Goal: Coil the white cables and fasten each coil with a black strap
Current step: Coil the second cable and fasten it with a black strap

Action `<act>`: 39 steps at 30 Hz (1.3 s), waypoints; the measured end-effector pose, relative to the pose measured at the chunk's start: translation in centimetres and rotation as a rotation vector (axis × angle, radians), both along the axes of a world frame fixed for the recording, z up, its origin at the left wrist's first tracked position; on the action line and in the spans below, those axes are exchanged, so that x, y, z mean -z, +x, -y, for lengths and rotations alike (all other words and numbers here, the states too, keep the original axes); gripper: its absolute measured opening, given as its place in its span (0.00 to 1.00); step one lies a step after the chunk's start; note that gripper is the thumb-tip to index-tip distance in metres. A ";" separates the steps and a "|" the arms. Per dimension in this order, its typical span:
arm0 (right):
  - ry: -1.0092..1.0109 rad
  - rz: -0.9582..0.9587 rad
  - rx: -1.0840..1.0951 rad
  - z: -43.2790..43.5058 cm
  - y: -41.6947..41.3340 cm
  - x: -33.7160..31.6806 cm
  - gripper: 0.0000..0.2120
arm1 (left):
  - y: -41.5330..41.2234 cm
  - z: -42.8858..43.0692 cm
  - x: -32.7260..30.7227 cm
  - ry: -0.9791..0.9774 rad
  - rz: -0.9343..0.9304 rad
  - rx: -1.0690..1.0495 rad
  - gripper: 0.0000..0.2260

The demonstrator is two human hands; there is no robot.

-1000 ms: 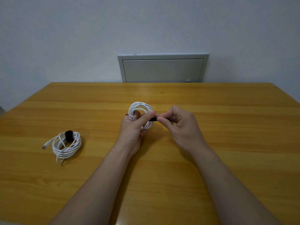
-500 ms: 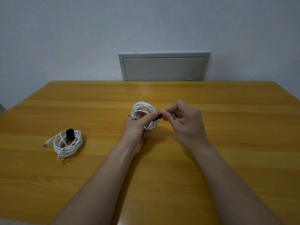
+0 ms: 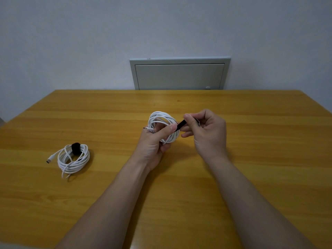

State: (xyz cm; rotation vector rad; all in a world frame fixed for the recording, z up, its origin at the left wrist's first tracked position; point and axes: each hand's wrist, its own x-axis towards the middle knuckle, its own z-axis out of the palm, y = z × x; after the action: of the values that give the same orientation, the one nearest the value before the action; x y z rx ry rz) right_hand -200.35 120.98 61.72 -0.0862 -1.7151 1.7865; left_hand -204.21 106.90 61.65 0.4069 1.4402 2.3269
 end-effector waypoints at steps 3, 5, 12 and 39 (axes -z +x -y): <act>-0.155 0.038 -0.014 0.3 -0.3 0.1 0.06 | 0.0 -0.1 0.1 0.020 0.001 0.006 0.08; -0.205 0.047 -0.023 0.5 -0.4 0.3 0.04 | 0.0 -0.2 0.1 0.036 -0.008 0.018 0.08; -0.314 0.058 -0.005 1.2 -0.6 1.0 0.04 | -0.1 -0.3 0.3 0.120 0.000 0.068 0.07; -0.378 0.260 -0.230 1.3 -0.4 0.9 0.17 | -0.4 -0.3 0.6 0.119 0.057 0.132 0.13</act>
State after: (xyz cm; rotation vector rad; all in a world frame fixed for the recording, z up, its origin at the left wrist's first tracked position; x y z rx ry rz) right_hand -200.77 119.66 60.77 -0.3043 -1.5862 2.3433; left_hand -204.61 107.24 61.10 0.4511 1.2145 2.3056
